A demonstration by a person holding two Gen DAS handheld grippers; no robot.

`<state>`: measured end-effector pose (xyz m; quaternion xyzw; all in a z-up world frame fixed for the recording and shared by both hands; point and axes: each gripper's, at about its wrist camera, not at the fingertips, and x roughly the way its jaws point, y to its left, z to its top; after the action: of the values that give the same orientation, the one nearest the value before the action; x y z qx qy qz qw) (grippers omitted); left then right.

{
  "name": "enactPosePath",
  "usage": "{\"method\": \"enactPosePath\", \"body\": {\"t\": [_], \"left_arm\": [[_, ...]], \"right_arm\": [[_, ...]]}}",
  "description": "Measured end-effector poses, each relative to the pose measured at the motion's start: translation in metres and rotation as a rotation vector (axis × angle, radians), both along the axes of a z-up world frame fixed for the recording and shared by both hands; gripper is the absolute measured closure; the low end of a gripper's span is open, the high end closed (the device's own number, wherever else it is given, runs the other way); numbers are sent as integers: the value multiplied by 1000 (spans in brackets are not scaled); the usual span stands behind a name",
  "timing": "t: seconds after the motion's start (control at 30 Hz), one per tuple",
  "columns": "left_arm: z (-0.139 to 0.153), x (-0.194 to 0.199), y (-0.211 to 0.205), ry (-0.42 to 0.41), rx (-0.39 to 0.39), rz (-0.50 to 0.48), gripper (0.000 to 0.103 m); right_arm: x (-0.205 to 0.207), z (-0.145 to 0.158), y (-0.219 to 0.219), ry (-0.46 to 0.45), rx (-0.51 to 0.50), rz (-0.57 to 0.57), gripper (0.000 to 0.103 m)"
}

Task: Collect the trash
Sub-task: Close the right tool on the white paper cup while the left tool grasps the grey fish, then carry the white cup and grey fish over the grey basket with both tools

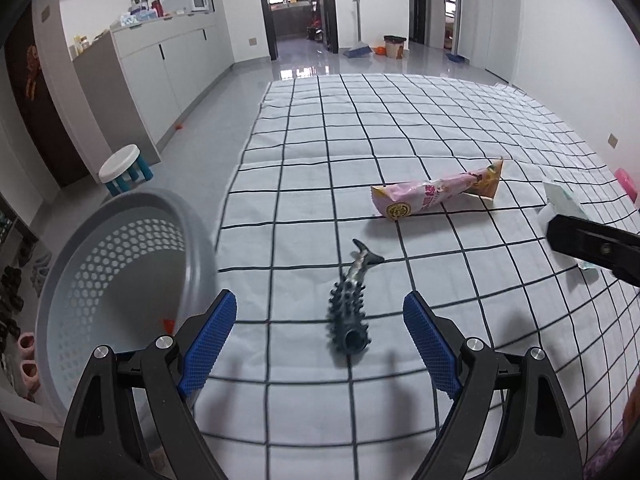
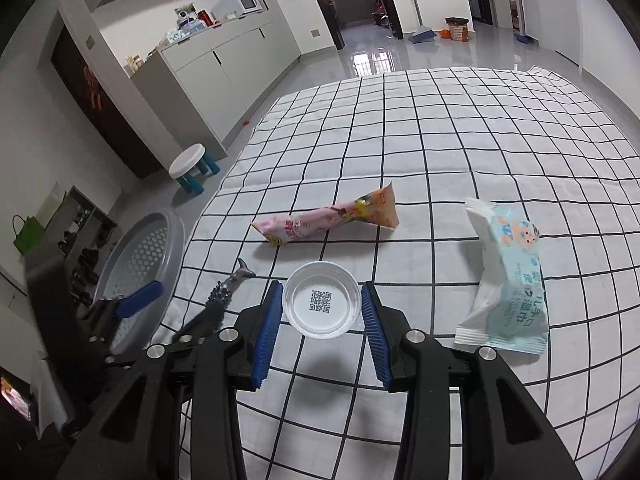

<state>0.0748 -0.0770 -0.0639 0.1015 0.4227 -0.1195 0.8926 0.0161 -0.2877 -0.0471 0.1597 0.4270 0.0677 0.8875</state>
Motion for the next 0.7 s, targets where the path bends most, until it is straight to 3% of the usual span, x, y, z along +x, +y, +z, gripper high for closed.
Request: {"method": "enactPosePath", "body": {"t": [0.23,0.33,0.4,0.43,0.7], "left_arm": [[-16,5,-10,50,13,-12,37],[-16,4,-10,64,-9,-32,55],[-16,2,-11,72,-19,-50,78],[-15,1,-12,75,-19,-54,81],[4,-8,5,50,-68,-38,81]], "right_arm": [[-1,3,-4,-5,15,-9,64],[-1,4,-4,-5,16,-10,64],[-1,4,-4,-5,16,-10,64],[0,3,-4,-4,16,-10,64],[4,5,7,-4,20,-1,64]]}}
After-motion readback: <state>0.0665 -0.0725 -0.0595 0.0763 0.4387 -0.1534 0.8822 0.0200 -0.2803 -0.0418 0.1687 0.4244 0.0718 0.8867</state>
